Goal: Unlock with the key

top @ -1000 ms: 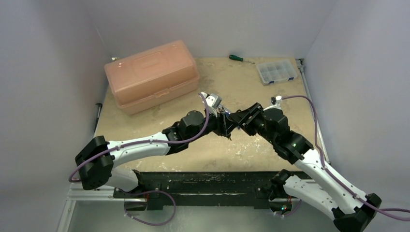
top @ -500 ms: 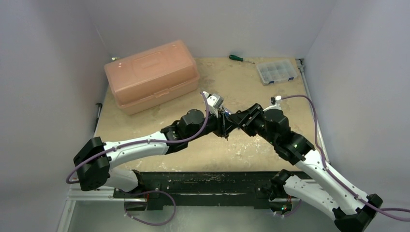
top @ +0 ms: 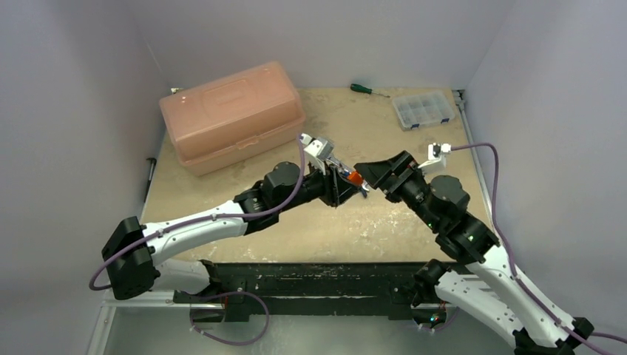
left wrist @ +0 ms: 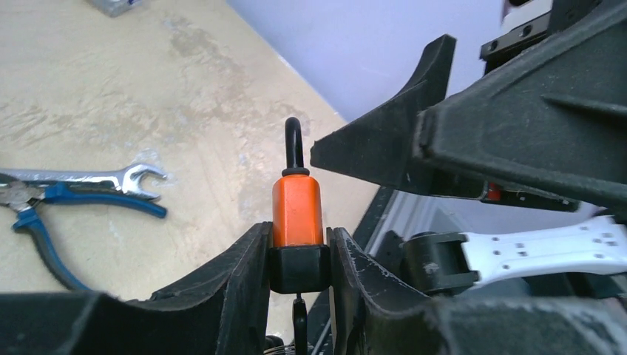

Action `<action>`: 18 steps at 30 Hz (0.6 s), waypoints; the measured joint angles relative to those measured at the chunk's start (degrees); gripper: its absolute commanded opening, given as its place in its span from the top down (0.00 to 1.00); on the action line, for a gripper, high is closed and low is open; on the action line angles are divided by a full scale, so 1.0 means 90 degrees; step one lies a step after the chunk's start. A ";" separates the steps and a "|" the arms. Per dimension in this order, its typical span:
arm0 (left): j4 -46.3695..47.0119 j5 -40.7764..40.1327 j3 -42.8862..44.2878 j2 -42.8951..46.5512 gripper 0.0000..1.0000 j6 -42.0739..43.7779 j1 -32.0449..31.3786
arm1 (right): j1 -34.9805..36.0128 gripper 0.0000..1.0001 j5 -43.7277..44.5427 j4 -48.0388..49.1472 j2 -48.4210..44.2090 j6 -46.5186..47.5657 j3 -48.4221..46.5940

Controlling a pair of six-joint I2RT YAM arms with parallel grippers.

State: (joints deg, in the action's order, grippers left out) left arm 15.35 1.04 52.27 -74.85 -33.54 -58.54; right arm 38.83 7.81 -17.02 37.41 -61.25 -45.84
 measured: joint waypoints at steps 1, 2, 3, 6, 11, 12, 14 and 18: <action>0.0046 0.0126 -0.0002 0.0068 1.00 -0.0073 0.0046 | 0.0000 0.01 0.0005 0.0092 -0.0107 0.0095 0.0010; 0.0117 0.0277 -0.0010 0.0148 1.00 -0.0192 0.0112 | 0.0000 0.02 0.0007 0.0228 -0.0231 0.0175 0.0051; 0.0211 0.0403 -0.0024 0.0214 1.00 -0.0289 0.0177 | 0.0000 0.02 0.0005 0.0357 -0.0347 0.0240 0.0114; 0.0760 0.0935 -0.0148 0.0491 1.00 -0.0780 0.0517 | 0.0000 0.04 -0.0034 0.0969 -0.0945 0.0486 0.0627; 0.1732 0.1741 -0.0250 0.0714 1.00 -0.1615 0.1022 | 0.0000 0.08 -0.0381 0.1860 -0.1702 0.0840 0.1292; 0.1931 0.1938 -0.0250 0.0724 1.00 -0.1778 0.1069 | 0.0000 0.09 -0.0529 0.2067 -0.1749 0.0930 0.1333; 0.2188 0.2244 -0.0250 0.0724 1.00 -0.1991 0.1081 | 0.0000 0.12 -0.0801 0.2416 -0.1746 0.1093 0.1338; 0.2589 0.2863 -0.0250 0.0724 1.00 -0.2293 0.1073 | 0.0000 0.17 -0.1168 0.2895 -0.1715 0.1345 0.1319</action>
State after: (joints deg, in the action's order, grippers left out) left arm 38.65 26.81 50.02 -68.34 -54.17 -48.88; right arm 38.83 -2.70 9.04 21.98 -49.15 -33.98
